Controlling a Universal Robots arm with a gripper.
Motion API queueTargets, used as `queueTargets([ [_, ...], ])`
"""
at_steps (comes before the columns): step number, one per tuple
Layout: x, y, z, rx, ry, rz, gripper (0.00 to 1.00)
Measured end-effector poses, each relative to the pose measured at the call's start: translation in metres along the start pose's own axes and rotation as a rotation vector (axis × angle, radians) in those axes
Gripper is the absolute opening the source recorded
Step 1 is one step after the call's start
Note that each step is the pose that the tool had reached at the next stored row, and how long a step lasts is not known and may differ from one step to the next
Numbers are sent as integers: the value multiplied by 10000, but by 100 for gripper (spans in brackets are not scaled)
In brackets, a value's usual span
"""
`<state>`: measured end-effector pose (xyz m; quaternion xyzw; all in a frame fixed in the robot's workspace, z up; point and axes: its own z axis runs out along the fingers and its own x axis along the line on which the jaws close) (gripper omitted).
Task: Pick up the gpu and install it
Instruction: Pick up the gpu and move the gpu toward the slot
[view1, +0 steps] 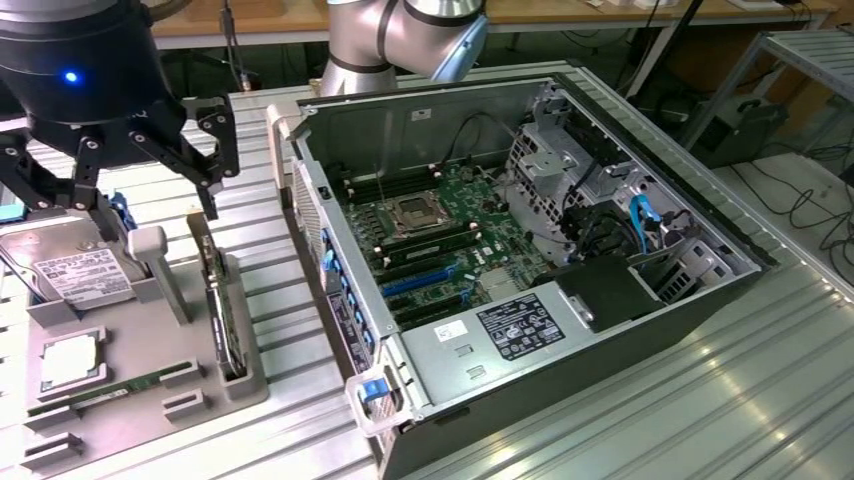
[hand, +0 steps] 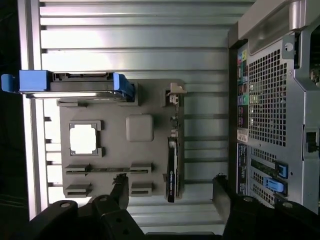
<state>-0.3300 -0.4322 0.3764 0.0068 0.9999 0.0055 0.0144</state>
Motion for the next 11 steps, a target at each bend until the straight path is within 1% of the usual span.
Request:
queueTargets([
  [6,-1,0,32,308,-28,-9,74],
  [7,-1,0,37,357,-31,-11,67],
  [8,-1,-1,42,402,-34,-12,67],
  [9,-4,-1,46,417,-33,-14,67],
  [11,-7,0,54,419,-35,-12,67],
])
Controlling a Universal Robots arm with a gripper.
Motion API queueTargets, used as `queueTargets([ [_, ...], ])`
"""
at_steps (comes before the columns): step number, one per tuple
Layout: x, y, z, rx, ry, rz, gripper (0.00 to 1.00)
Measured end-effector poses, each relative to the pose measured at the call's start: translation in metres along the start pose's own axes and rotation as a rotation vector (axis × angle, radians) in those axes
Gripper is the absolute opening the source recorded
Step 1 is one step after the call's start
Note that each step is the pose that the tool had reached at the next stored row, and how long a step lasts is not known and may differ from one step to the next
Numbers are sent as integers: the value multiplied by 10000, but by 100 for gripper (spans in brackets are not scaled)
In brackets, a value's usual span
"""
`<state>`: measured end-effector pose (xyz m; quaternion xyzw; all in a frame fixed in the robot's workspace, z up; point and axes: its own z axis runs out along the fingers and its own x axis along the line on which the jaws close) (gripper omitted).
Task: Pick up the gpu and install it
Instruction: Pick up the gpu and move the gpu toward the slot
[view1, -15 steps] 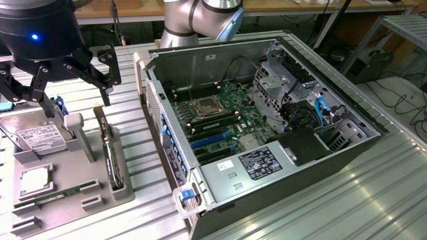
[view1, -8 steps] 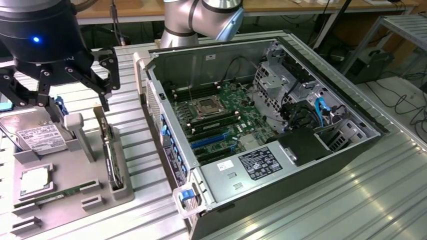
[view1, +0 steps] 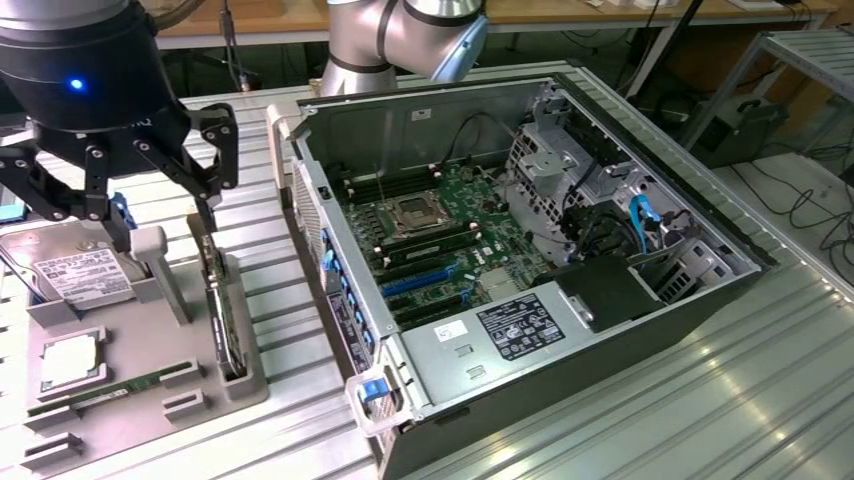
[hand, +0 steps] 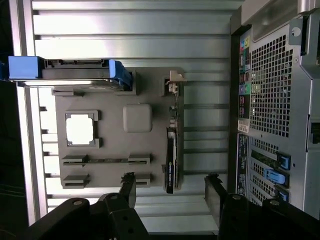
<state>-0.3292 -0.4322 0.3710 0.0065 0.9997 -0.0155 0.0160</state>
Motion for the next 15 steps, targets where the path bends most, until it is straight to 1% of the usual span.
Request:
queueTargets([
  [6,1,1,51,77,-14,-4,67],
  [9,3,3,109,90,-15,-89,67],
  [11,4,4,146,89,-18,-161,67],
  [13,6,6,220,86,-22,-240,67],
  [15,7,9,256,85,-22,-240,67],
])
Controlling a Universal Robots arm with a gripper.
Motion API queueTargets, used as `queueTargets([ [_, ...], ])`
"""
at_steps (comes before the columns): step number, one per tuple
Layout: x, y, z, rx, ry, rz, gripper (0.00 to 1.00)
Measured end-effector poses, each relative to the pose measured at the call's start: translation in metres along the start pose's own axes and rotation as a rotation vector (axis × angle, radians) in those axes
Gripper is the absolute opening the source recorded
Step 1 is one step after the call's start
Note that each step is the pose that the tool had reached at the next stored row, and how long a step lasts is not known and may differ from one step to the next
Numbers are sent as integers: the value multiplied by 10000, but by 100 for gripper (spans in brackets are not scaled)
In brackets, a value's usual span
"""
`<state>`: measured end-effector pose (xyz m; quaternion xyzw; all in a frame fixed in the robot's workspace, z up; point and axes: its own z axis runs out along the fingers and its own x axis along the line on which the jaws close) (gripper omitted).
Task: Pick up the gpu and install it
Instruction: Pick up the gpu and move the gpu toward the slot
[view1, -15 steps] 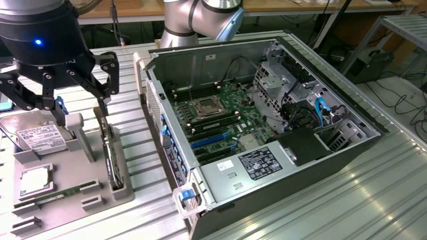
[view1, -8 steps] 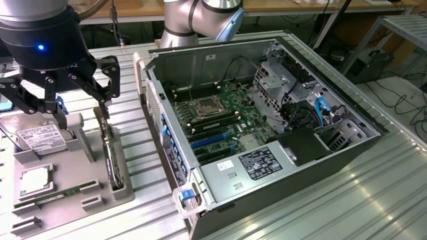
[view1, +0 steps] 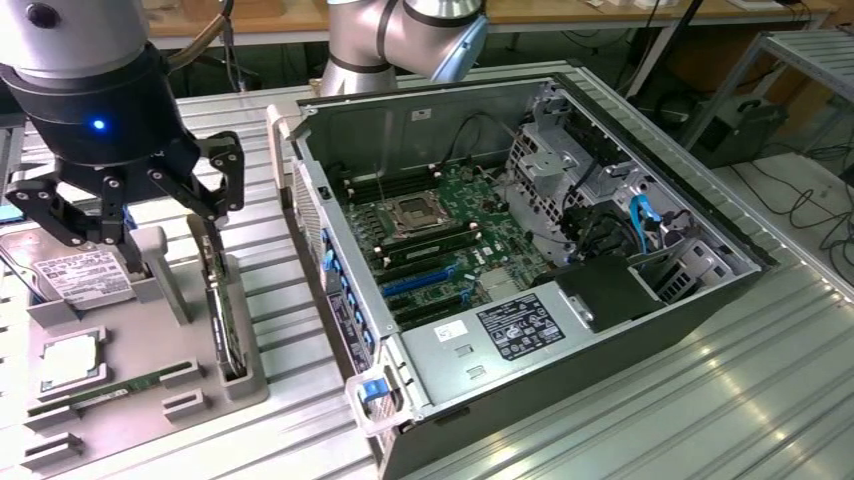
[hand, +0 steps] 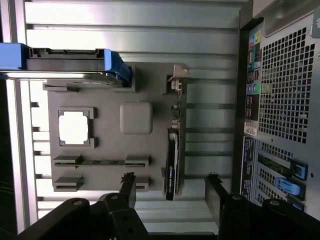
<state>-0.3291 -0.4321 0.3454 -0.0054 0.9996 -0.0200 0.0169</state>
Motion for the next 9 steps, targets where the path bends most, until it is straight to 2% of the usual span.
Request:
queueTargets([
  [9,3,14,163,0,1,17,67],
])
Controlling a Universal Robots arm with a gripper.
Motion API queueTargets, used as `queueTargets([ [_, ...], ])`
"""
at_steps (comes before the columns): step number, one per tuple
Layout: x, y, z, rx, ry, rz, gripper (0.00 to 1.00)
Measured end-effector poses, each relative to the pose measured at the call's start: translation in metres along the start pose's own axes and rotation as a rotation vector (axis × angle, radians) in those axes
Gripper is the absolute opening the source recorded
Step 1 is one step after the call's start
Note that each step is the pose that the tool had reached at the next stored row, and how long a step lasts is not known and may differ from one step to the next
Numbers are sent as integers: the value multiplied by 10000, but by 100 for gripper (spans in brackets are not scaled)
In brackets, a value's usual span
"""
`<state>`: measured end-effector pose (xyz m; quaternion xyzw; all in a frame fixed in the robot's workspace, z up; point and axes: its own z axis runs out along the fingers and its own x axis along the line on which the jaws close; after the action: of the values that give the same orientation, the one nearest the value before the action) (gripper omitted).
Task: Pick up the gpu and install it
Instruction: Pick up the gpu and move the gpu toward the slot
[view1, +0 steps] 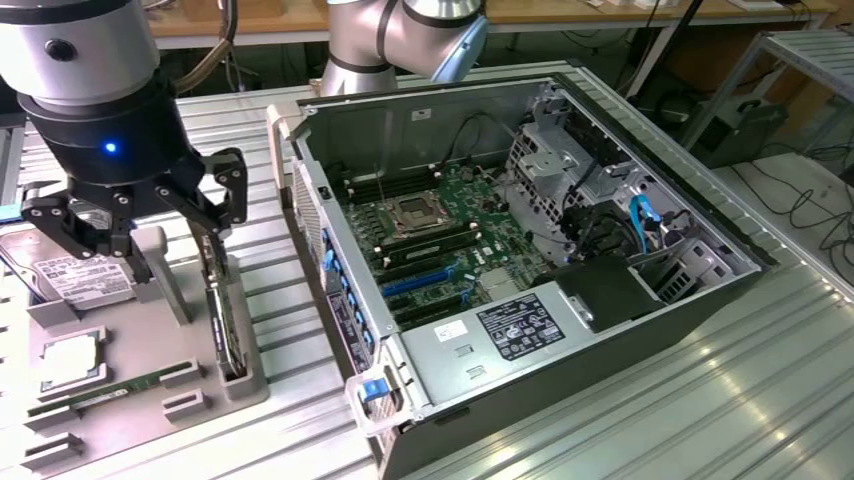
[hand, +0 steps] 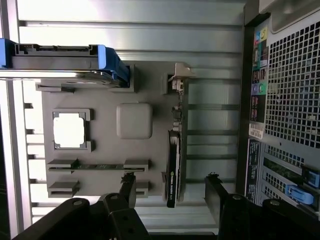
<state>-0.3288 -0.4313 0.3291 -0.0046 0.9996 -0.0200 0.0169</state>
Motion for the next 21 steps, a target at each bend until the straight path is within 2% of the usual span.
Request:
queueTargets([
  [14,5,11,259,1,2,14,67],
  [21,-36,15,373,25,11,244,67],
])
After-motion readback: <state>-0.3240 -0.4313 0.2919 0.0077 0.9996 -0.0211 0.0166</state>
